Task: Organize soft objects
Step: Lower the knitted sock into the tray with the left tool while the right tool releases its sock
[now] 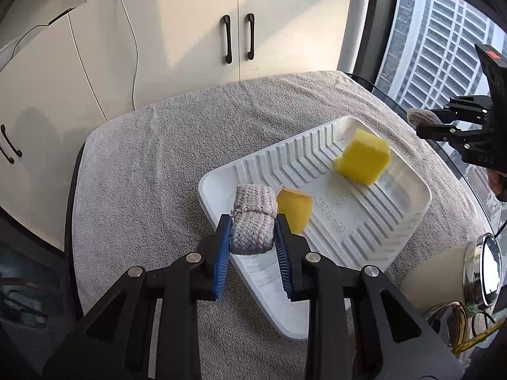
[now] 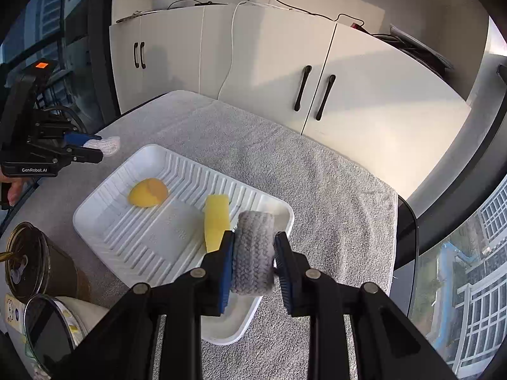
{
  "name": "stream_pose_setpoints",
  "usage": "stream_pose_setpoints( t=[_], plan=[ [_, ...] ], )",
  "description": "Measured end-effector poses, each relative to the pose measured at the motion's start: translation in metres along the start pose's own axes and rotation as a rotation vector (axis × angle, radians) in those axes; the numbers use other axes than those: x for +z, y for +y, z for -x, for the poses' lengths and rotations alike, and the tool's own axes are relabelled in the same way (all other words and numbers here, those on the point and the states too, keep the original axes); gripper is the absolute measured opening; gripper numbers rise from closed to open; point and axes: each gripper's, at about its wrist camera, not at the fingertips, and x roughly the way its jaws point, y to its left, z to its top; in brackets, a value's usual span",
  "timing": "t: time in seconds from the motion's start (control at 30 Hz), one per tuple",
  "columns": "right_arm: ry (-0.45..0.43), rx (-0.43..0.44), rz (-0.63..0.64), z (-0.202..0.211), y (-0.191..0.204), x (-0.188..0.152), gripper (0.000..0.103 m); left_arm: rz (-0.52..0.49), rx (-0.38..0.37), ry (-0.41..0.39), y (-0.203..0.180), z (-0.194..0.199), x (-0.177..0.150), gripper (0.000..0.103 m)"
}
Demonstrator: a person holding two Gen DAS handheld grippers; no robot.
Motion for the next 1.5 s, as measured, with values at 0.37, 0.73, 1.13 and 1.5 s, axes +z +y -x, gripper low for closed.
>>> stream_pose_setpoints(
  t=[0.37,0.73,1.13,1.5],
  plan=[
    [0.091,0.021,0.000,-0.055,0.005,-0.013,0.028,-0.013,-0.001,0.027,-0.007,-0.034,0.001,0.025],
    [0.127,0.024,0.000,-0.083,0.009,-0.015,0.028,0.000,0.022,0.067,-0.003,-0.066,-0.004,0.025],
    [0.139,0.016,-0.022,-0.090,0.013,-0.021,0.028,-0.030,0.035,0.058,-0.009,-0.077,-0.005,0.025],
    [0.150,0.007,-0.050,-0.084,0.019,-0.024,0.030,-0.038,0.044,0.049,-0.010,-0.080,-0.006,0.026]
  ],
)
